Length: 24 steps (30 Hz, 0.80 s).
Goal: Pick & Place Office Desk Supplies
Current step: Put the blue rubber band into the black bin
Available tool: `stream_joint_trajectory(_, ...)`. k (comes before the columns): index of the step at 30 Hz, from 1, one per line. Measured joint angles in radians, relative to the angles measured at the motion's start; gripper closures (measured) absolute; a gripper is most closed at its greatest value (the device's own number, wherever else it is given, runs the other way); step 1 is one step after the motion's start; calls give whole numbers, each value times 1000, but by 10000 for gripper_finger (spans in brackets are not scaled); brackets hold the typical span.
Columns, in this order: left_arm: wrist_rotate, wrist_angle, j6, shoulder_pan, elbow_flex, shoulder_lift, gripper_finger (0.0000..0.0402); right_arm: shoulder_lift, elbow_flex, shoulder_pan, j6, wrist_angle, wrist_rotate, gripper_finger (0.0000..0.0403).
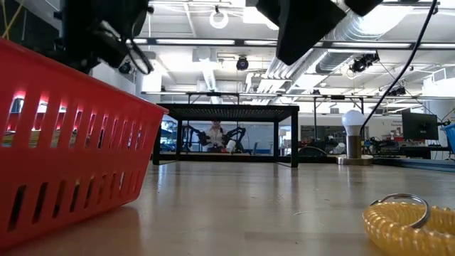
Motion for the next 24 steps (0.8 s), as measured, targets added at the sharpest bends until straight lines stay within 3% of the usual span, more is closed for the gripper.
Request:
stream_joint_trajectory(6, -14, 81, 60, 109, -68, -1, 401, 0, 0, -35, -20, -2, -53, 173)
stream_joint_trajectory(18, 239, 368, 312, 295, -173, -1, 401, 0, 0, -41, -20, 2, -52, 173)
stream_joint_trajectory(24, 286, 436, 407, 357, -216, 0, 401, 0, 0, -47, -23, -3, -52, 173)
